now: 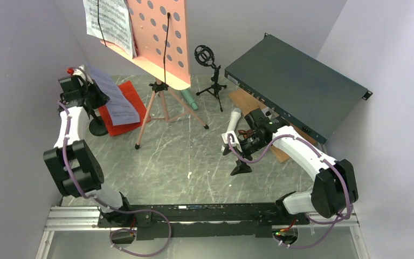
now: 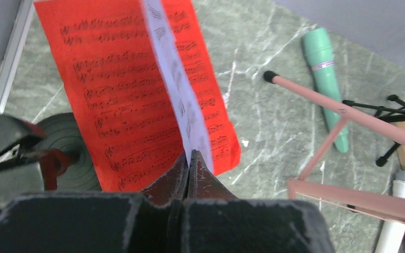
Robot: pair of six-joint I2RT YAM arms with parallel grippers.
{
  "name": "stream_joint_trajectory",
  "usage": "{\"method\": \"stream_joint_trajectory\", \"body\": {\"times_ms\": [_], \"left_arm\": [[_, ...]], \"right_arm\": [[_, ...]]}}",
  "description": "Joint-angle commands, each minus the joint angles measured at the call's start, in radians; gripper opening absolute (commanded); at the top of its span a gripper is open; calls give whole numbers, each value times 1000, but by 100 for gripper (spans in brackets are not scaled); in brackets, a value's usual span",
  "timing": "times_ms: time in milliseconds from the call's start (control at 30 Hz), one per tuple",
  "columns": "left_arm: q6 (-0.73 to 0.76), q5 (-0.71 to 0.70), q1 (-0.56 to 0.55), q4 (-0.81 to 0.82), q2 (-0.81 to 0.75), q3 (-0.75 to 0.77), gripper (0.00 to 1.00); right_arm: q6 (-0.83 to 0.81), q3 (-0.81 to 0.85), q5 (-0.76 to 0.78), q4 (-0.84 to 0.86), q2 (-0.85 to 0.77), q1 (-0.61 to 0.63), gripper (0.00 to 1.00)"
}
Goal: Pack up the instrument practice props
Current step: Place the sheet music at the center of the board.
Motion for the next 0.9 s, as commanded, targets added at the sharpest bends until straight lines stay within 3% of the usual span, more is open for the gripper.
{"method": "stream_joint_trajectory", "body": {"times_ms": [0,433,667,867], "left_arm": [[4,-94,4,-76,88,88,0],[-9,-409,-61,-264,235,181,1],[62,-376,-72,-273,242,185,7],[45,-381,-73,-337,255,199,3]], "right_arm": [[-30,10,-21,-12,-8,4,91],[-34,12,-20,-16,-1,10,91],[-36,13,-18,-20,2,12,91],[-37,12,-17,-20,-3,12,91]]}}
